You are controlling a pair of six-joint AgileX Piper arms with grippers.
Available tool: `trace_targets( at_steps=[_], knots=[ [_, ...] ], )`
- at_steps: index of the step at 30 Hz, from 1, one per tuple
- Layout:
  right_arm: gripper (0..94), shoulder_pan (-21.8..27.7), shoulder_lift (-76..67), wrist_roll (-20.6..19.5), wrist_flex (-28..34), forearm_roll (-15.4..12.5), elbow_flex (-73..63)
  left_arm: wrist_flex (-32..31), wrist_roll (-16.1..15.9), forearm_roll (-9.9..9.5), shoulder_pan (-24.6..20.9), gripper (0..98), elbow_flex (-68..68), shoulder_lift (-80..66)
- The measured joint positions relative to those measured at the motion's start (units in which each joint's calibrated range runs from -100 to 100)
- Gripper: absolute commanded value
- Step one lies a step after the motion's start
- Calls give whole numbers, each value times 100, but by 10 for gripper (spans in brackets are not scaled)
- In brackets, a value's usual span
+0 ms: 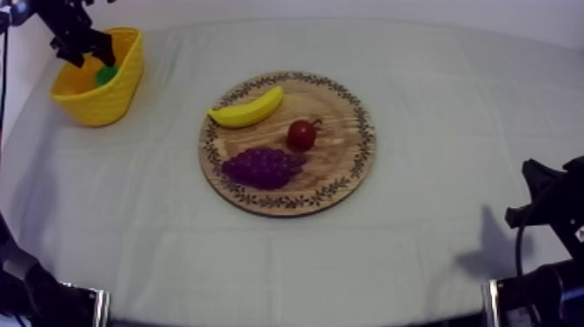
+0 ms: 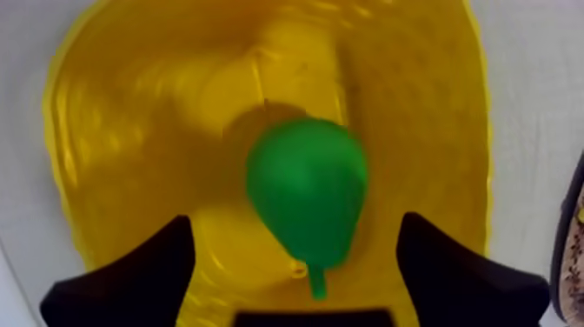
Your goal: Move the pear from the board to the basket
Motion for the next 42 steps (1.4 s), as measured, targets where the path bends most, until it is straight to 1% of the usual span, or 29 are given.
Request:
trace_targets(
  at_steps=[4,6,8,11,15,17,20,24,26,28,31,32,35,38,42],
  knots=[
    [4,0,0,0,0,0,0,-35,132,-7,0,960,-47,-1],
    [4,0,0,0,0,0,0,-35,132,-13,0,935,-32,-19],
    [4,0,0,0,0,0,0,-49,135,-25,-4,877,1,-65],
    [4,0,0,-3,0,0,0,-158,157,-20,-7,764,80,-172],
    [4,0,0,-7,0,0,0,-451,197,11,10,601,301,-448],
    [4,0,0,-7,0,0,0,-628,220,41,15,554,464,-624],
    [4,0,0,-7,0,0,0,-811,235,127,-1,491,777,-974],
    [4,0,0,-4,0,0,0,-1056,229,308,-8,373,1258,-1593],
    [4,0,0,-4,0,0,0,-1246,244,349,20,319,1529,-1908],
    [4,0,0,-4,0,0,0,-1379,264,343,54,272,1772,-2228],
    [4,0,0,2,0,0,0,-1588,322,239,141,202,2182,-2781],
    [4,0,0,2,0,0,0,-1671,325,230,164,184,2291,-2925],
    [4,0,0,2,0,0,0,-1933,353,150,235,145,2727,-3469],
    [4,0,0,2,0,0,0,-2247,379,140,305,117,3195,-3970],
    [4,0,0,2,0,0,0,-2838,442,133,370,78,4002,-4696]
  ],
)
